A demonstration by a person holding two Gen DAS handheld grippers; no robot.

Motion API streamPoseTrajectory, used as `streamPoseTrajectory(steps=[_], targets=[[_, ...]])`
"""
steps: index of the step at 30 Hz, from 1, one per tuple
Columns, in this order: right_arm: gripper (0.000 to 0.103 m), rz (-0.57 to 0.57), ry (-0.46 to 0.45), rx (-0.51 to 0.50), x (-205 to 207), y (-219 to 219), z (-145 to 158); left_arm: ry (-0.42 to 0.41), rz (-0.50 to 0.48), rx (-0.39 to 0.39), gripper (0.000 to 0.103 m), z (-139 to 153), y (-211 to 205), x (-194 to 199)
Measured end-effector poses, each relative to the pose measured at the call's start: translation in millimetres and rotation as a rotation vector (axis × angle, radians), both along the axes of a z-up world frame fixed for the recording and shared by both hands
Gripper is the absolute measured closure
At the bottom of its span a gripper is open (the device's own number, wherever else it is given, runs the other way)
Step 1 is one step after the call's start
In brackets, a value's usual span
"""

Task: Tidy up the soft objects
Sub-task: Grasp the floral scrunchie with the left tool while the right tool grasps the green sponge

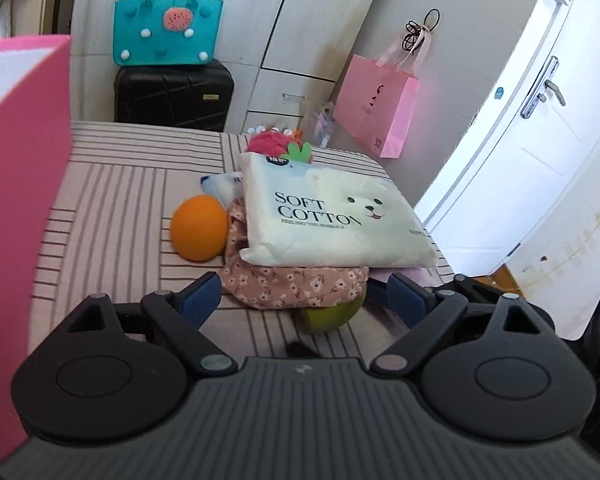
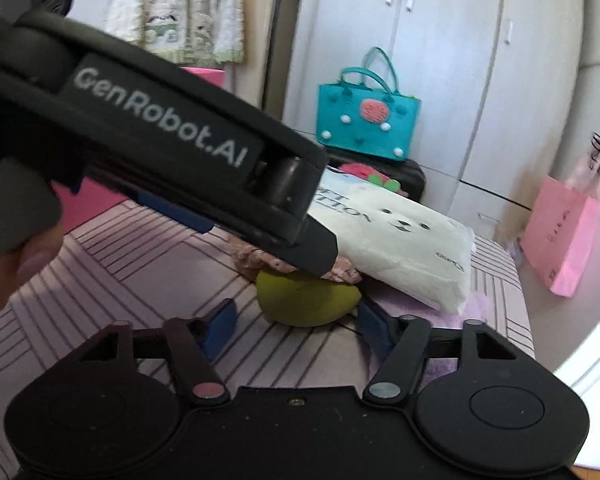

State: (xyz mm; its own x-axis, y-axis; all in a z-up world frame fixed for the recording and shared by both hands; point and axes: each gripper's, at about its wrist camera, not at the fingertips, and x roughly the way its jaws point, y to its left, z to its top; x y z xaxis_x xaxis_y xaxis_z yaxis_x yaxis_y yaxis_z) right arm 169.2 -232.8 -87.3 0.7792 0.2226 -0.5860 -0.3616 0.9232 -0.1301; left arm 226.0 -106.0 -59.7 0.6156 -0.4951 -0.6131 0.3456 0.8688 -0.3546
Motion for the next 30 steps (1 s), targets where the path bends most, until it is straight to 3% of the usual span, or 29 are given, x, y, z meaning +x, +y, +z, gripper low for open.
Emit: streamPoseTrajectory(steps=[6,12,16,21,26,28,30], targets=[[0.051,-0.021,0.009,0.051,0,-8,4,0.005,0.013,0.003,0.018,-6,-5,7],[0.051,-0.01,0.021,0.072,-4,-12,7,0.029,0.014,0.014,0.019,-15,-9,13],[0.049,-0.005,0.02,0.056,-5,-13,6,0.031,0.03,0.005,0.034,-17,-10,14],[0.032,-0.002,0.01,0.037,0,-11,10,0.072,0.014,-0.06,0.049,-21,-8,15],[0.03,0.004,0.019,0.028,4,-6,10,0.089,0.009,-0.118,0.061,-24,-5,13],[0.032,0.0,0.026,0.036,7,-6,10,0.092,0.008,-0.137,0.062,-26,-3,13],[0.047,-0.008,0.04,0.053,10,-8,9,0.098,0.011,-0.149,0.063,-27,-1,13]])
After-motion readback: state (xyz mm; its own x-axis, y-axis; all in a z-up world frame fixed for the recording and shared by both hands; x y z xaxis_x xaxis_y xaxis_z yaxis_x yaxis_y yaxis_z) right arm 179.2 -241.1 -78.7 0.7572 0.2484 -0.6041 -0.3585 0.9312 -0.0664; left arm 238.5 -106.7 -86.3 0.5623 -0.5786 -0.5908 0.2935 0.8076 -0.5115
